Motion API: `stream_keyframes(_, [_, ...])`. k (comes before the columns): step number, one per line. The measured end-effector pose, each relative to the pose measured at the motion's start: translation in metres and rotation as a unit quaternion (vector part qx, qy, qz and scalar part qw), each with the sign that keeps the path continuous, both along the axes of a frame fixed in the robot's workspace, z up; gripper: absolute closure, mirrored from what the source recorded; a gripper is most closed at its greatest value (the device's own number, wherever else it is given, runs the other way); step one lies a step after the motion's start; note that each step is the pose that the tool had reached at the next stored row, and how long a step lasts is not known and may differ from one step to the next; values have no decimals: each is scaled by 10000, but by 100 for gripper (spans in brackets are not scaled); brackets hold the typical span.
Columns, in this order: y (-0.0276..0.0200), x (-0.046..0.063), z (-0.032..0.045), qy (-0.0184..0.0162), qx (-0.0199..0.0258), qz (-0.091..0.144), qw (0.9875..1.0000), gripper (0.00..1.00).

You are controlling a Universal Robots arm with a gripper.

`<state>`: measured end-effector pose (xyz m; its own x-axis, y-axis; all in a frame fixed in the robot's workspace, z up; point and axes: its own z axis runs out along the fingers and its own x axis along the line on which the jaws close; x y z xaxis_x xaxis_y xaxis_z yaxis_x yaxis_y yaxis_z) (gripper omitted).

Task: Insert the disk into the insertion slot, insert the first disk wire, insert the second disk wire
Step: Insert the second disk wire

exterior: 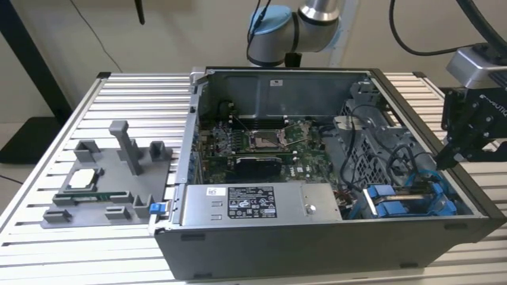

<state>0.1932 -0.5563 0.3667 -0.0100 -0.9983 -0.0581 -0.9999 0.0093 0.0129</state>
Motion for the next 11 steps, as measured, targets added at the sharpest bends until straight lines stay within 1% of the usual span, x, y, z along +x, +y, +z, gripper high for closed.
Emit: stream_keyframes(11, [3,-63,152,0,-1,0,10000,100])
